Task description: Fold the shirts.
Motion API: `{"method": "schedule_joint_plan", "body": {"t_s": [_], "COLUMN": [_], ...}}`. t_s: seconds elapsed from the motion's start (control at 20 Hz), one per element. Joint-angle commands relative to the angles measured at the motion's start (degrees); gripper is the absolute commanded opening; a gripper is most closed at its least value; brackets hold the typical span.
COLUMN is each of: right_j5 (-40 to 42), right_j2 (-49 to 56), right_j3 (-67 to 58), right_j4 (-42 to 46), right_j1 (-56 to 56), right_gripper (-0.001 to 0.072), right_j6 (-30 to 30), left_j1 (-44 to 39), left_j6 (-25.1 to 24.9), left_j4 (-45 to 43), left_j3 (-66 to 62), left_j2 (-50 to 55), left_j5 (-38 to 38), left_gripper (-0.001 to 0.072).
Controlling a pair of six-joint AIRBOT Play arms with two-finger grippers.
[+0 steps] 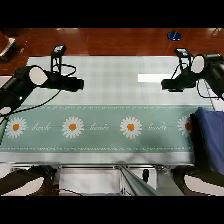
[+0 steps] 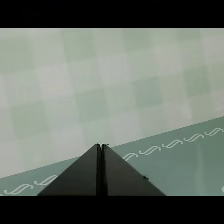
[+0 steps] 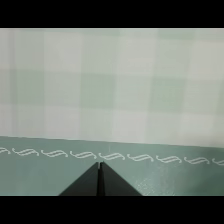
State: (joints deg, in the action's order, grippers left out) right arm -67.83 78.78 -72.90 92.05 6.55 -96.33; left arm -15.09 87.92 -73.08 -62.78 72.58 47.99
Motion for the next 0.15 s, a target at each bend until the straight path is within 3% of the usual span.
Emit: {"method": "schedule_joint_plan", "body": {"t_s": [0.0,0.1], "right_j5": [0.0,0.0], "right_j2": [0.0,0.0], "right_j3": [0.0,0.0], "right_j4": [0.0,0.0], "right_j1": [0.1,0.1], "right_gripper": [0.0019,0.0019], "right_j6": [0.0,0.0], "left_j1": [0.1,0.1], "left_j6": [0.0,0.0], "left_j4": [0.0,0.0], "left_j3": [0.0,0.0], "left_j2": [0.0,0.0], "left_j5": [0.1,0.0], "left_gripper": [0.0024,0.0023]}}
